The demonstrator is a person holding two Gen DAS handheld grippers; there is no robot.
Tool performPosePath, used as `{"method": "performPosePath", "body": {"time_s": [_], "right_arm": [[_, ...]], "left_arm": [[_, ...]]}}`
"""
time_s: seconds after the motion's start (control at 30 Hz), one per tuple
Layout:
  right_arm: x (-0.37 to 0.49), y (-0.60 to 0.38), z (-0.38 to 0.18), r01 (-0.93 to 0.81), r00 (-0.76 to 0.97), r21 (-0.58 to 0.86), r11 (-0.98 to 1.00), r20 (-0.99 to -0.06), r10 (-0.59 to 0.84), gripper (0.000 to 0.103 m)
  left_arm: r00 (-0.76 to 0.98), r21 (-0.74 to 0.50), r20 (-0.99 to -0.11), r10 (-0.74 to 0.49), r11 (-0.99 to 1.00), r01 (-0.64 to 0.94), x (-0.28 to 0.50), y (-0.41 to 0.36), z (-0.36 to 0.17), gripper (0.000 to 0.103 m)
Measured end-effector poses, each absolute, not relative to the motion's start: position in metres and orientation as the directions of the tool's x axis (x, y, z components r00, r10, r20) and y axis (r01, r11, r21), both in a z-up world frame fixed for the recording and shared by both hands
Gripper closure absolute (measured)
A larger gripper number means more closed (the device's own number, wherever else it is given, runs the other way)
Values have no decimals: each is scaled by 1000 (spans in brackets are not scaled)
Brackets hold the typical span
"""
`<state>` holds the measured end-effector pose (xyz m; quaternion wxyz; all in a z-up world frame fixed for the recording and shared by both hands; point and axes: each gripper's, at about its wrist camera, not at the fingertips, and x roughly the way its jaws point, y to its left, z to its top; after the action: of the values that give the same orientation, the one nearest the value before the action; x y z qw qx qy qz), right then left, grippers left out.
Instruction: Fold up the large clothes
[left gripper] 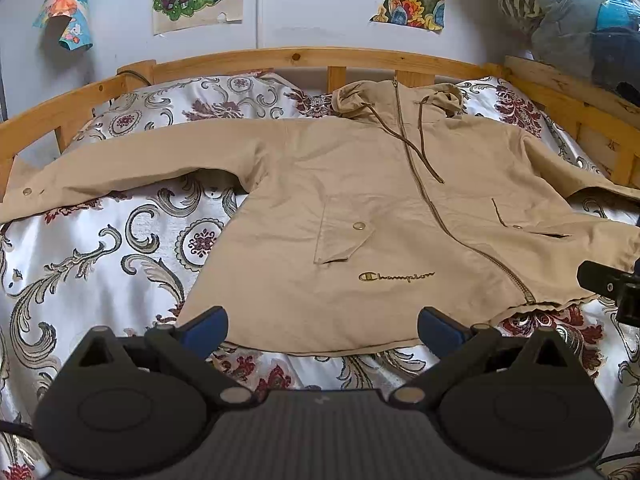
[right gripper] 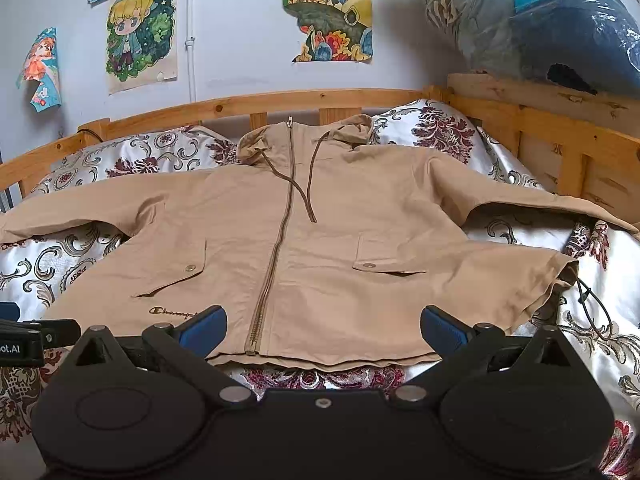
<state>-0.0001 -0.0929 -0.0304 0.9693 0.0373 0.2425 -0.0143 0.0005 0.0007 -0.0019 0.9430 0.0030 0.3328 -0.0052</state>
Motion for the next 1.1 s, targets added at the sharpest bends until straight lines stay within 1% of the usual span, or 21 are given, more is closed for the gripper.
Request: {"method": "performPosePath", "body": {"time_s": [1.1], "right_arm": [[1,-93,-30,47,877,70,996,-480,-8,1]], "left_arm": [[771,8,-637,4,1000,2,0,3,-4,1]]}}
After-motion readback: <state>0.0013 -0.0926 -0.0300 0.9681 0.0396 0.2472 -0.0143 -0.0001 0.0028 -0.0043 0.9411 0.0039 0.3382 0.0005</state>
